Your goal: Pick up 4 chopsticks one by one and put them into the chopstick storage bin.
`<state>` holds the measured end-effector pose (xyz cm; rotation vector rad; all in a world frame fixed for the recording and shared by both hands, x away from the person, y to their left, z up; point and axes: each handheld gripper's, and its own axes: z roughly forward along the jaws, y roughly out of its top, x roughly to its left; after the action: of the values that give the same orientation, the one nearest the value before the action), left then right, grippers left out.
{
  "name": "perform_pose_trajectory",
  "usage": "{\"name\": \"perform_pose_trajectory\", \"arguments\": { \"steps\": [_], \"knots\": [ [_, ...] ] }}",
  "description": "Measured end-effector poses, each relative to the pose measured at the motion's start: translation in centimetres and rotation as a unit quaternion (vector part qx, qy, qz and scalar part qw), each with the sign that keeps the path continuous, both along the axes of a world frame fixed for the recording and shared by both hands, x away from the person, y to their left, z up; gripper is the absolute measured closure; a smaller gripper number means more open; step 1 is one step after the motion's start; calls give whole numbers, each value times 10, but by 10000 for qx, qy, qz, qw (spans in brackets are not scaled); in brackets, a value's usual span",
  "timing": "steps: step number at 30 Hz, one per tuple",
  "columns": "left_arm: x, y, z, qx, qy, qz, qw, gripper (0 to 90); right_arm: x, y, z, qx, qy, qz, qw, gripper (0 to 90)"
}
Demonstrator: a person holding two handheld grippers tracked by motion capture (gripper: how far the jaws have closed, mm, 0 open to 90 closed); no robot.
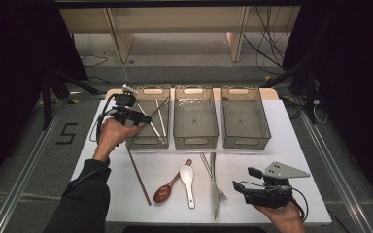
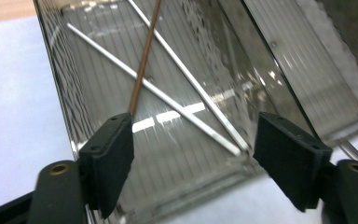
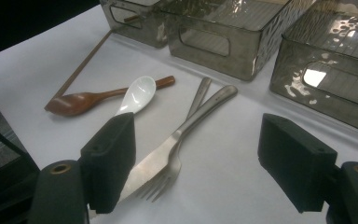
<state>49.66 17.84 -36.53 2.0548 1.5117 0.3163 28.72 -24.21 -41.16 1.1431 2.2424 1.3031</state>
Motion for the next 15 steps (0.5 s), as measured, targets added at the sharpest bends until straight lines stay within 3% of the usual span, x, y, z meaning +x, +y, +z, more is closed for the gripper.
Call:
{"name": "perform_pose_trajectory", "arguments": {
  "steps": [5,15],
  "knots": [
    [-26,4,0,-75,-97,58,9999,231,0,1,0,-13,-4,9,10000,285],
    [-63,13,-4,-264,-294,100,9992,193,0,2,0,-17,-2,3,10000,284]
  ]
}}
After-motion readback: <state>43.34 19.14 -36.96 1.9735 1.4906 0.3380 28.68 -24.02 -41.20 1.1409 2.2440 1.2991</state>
